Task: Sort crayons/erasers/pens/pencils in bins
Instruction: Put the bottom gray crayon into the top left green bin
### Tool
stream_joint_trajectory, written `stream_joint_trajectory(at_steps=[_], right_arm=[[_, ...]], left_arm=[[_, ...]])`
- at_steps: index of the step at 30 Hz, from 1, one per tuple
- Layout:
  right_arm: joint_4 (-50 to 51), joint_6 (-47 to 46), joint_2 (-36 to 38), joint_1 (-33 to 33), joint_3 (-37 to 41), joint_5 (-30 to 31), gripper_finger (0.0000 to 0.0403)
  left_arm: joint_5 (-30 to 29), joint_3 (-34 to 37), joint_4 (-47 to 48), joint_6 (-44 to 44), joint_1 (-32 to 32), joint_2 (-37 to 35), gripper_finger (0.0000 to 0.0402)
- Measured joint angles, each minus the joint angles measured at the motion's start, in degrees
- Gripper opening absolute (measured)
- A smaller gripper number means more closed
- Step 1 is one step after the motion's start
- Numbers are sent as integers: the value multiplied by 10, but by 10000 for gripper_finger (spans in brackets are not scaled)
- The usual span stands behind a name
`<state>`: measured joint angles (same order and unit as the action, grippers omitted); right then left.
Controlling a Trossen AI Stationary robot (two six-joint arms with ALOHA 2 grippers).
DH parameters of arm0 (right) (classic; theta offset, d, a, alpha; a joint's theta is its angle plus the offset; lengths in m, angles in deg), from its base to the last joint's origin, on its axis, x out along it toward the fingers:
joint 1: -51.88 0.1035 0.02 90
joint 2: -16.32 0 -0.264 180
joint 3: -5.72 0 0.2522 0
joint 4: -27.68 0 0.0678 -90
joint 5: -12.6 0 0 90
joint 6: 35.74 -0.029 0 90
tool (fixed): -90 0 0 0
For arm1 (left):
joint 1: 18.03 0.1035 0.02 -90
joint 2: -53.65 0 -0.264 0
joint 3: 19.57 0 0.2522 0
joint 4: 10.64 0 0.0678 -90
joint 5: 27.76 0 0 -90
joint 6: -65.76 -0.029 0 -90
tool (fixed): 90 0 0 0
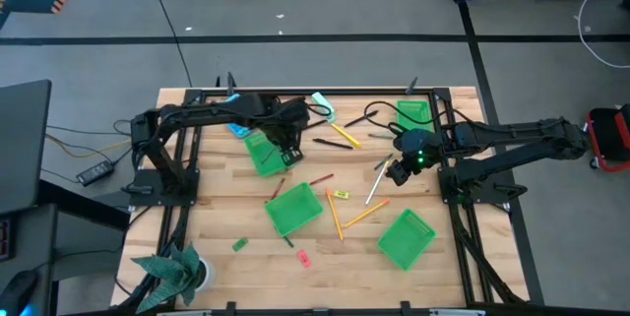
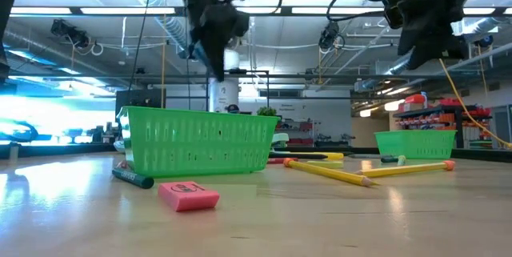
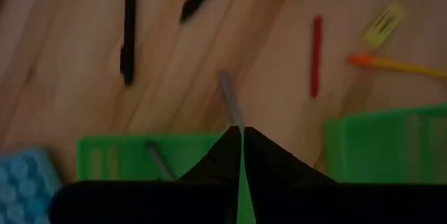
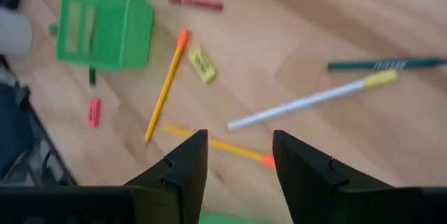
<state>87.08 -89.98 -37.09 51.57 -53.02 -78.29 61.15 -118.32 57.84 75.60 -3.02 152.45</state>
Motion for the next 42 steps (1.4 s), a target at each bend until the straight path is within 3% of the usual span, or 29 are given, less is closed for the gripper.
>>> stream_joint_trajectory(at_steps=[10,19,27,33,42], right_arm=[[-68,1,0,-42,0,63,168],[-66,9,0,-61,0,66,168],[-65,6,0,-61,0,64,168],[-65,-2,0,-61,0,64,168],[-65,-8,0,-61,0,64,168]], left_arm=[[15,-12,-51,73,-6,68,62],[24,-63,-44,76,-11,153,149],[8,-122,31,55,-11,232,214],[-3,-121,54,53,-12,252,220],[-6,-121,50,39,-11,253,198]])
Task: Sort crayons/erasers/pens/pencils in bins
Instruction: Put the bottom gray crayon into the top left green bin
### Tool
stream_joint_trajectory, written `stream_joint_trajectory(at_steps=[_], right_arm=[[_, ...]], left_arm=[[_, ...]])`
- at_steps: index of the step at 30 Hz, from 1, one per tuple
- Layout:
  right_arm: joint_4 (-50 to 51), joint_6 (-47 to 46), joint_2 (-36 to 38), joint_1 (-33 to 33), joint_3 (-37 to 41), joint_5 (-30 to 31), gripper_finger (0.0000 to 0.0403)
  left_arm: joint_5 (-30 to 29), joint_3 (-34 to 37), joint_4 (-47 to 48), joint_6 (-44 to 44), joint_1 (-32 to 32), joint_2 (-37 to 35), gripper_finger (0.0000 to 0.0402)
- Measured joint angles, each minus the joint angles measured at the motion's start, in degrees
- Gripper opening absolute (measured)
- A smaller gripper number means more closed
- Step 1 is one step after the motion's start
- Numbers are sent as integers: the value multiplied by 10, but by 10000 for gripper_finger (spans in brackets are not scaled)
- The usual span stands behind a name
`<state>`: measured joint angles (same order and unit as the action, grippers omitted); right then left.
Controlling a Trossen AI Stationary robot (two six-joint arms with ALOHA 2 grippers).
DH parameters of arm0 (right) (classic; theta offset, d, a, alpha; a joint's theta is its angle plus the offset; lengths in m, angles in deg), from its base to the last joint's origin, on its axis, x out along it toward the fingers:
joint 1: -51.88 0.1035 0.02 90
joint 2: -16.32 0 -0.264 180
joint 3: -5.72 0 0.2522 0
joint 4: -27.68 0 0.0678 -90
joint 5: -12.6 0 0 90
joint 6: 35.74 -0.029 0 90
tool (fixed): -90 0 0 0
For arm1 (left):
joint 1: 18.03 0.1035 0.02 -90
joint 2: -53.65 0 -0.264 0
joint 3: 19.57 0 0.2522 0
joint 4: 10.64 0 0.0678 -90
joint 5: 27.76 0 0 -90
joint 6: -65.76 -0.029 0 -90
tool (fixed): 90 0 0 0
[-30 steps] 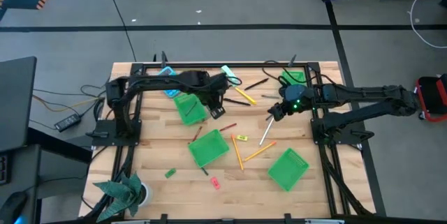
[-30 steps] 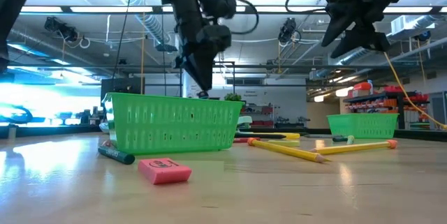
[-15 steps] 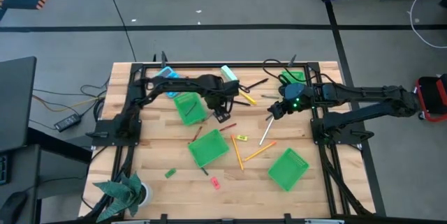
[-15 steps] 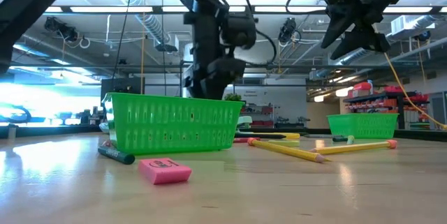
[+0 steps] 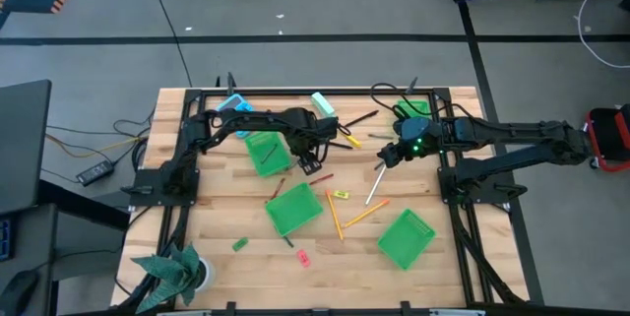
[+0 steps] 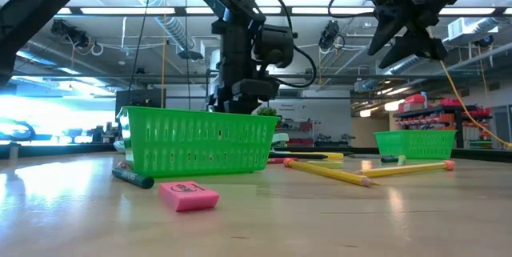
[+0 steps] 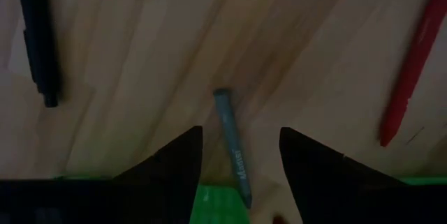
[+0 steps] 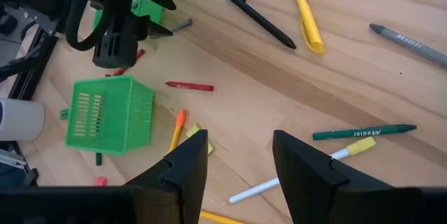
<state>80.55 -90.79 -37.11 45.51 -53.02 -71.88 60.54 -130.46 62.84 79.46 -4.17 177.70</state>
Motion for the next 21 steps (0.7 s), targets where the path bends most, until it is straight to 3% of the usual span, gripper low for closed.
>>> stream_joint_trajectory(at_steps=[21], right_arm=[[1,13,0,0,0,13,168]], left_arm=[[0,0,-11,-26,-2,35,161]])
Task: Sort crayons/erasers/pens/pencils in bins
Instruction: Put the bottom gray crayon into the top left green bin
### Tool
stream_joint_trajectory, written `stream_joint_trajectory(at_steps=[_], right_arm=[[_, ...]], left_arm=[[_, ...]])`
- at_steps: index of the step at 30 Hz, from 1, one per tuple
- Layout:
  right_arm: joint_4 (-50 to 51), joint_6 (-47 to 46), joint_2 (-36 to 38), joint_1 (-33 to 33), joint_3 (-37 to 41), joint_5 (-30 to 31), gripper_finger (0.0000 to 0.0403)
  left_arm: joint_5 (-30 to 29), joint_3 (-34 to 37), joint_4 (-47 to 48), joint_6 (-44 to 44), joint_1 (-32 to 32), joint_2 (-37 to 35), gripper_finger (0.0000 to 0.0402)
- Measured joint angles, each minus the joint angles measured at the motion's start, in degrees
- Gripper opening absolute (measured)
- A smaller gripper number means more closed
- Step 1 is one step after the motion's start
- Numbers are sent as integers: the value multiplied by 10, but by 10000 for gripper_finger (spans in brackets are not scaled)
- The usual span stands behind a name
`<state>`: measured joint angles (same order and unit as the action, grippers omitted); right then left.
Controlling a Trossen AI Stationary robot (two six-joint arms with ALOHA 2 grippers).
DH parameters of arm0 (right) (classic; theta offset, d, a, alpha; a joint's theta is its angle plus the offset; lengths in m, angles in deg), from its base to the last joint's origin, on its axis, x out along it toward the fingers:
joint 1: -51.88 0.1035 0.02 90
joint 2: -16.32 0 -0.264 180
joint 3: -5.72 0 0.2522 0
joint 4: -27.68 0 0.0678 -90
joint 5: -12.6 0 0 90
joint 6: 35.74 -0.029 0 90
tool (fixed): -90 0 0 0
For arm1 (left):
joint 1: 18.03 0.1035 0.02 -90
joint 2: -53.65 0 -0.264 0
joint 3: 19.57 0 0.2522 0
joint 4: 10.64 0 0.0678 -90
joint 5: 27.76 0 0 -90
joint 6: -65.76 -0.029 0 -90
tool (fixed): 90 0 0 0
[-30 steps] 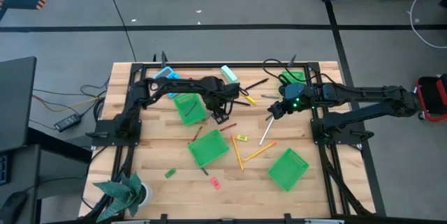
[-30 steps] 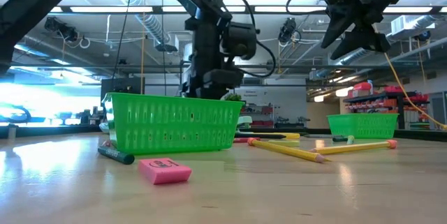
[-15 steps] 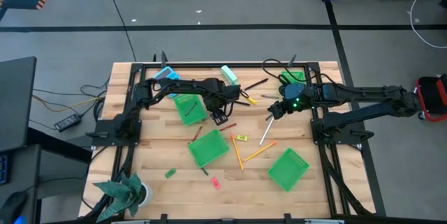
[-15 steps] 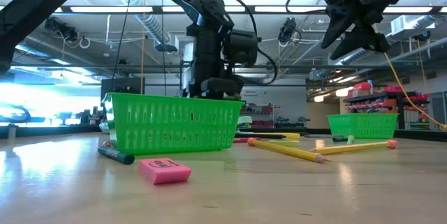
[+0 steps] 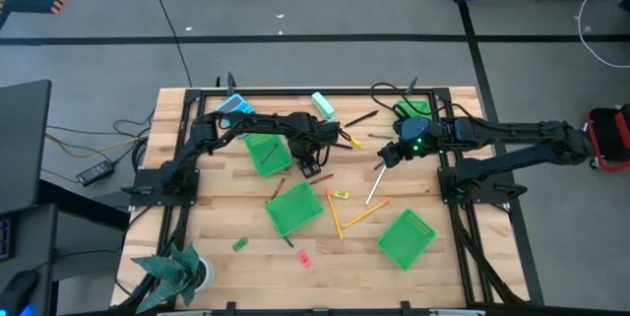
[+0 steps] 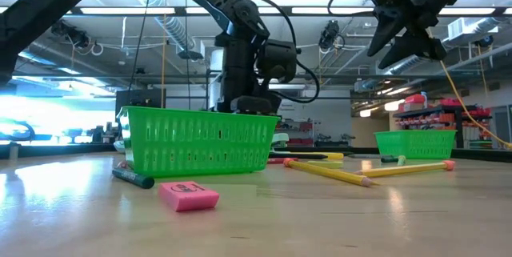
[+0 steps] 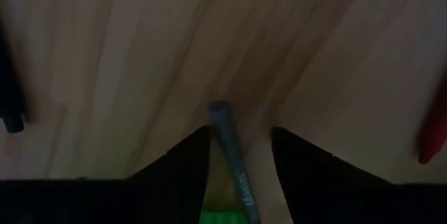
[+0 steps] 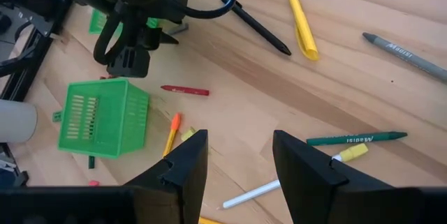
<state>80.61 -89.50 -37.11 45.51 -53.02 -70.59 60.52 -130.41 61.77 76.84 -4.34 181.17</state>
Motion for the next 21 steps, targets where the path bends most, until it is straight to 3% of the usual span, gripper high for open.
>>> stream_joint_trajectory(at_steps=[14,21], right_arm=[[0,-2,0,0,0,0,168],[-13,-25,0,0,0,0,168]], left_arm=[[0,0,0,-4,0,0,61],[22,0,4,-14,0,0,41]])
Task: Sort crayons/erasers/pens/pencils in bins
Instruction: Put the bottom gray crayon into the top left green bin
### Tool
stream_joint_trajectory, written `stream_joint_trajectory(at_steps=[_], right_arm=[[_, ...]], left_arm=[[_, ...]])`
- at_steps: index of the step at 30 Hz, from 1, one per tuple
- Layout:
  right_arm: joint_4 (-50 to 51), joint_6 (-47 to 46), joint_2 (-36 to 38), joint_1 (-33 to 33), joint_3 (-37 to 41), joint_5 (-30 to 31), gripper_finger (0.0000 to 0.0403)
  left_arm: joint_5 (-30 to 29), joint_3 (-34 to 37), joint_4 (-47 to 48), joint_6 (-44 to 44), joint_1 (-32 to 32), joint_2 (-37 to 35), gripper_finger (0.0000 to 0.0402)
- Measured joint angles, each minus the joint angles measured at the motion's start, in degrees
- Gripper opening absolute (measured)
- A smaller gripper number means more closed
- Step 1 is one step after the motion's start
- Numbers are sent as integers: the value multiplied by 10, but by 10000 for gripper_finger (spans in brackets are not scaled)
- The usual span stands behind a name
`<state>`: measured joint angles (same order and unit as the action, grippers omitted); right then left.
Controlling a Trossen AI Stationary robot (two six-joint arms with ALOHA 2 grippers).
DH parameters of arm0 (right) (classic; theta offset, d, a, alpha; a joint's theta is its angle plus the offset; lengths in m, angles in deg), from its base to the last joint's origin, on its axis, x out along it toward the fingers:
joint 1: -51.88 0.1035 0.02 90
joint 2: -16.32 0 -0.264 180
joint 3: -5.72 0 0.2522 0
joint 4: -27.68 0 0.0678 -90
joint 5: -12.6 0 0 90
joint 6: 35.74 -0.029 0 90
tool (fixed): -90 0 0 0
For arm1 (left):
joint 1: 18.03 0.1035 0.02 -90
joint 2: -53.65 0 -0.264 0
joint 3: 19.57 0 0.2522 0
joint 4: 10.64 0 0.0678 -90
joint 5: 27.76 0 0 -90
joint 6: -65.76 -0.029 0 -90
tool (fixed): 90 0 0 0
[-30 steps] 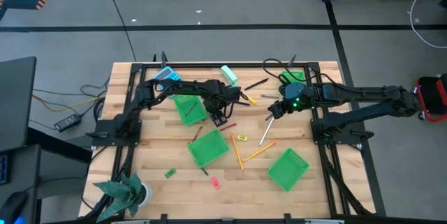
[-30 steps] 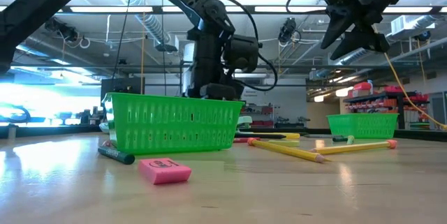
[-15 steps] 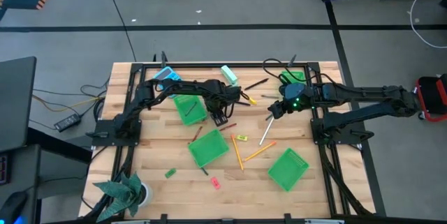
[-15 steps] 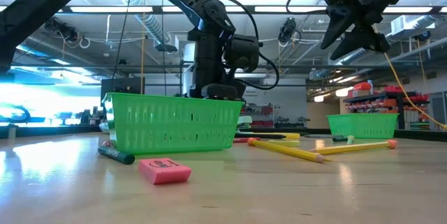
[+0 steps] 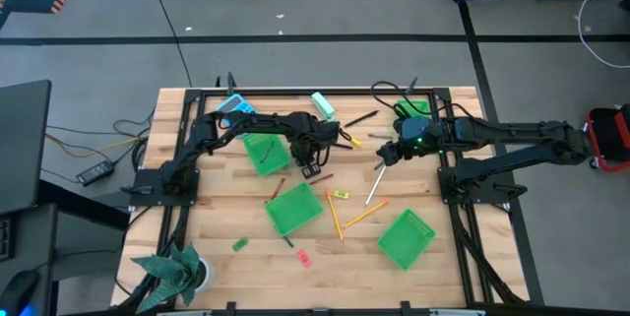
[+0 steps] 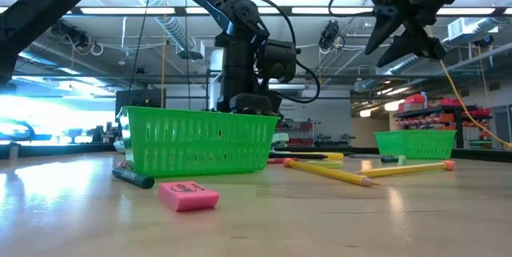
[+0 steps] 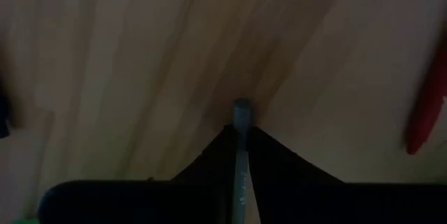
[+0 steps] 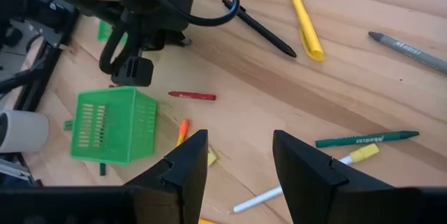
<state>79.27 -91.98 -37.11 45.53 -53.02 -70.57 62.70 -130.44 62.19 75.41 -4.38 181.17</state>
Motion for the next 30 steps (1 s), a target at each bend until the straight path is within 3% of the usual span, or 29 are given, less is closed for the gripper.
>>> stream_joint_trajectory(at_steps=[11,23,30], right_arm=[[-7,6,0,0,0,-24,168],[-7,28,0,0,0,-26,168],[-7,38,0,0,0,-26,168]], left_arm=[[23,-12,36,2,0,-11,38],[22,-198,107,-62,-2,-17,37],[14,-234,185,-150,-8,-18,25]])
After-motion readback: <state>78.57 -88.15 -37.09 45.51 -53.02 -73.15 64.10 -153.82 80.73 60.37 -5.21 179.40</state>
